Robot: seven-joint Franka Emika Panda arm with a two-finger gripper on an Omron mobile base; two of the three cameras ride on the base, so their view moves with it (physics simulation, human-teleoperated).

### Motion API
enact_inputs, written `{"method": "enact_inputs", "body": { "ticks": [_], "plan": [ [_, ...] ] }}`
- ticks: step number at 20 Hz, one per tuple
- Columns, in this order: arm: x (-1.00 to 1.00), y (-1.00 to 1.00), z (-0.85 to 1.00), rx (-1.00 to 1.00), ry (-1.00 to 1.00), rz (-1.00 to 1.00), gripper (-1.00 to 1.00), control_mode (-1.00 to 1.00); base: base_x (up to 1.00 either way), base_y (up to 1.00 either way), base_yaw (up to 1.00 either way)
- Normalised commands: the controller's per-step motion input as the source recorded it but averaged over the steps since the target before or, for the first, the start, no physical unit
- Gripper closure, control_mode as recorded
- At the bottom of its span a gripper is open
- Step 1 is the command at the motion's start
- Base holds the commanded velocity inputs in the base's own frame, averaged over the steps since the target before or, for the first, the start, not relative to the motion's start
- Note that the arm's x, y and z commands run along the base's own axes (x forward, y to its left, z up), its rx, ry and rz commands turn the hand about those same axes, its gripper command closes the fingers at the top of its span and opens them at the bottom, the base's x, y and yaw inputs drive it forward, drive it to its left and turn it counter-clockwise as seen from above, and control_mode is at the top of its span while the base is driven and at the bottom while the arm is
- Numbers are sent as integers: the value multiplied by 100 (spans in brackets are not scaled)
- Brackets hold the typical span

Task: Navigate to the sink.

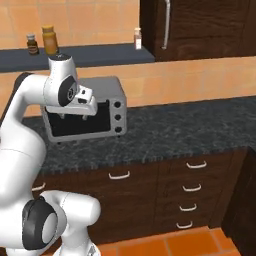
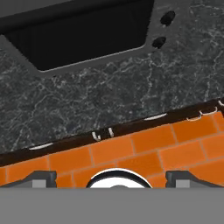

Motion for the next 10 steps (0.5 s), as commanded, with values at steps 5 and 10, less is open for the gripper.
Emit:
{"method": "enact_inputs", "body": {
  "ticks": [5,10],
  "plan": [
    [0,0,0,0,0,0,-100,100,0,-72,-61],
    [0,0,0,0,0,0,-100,100,0,-72,-59]
  ]
}}
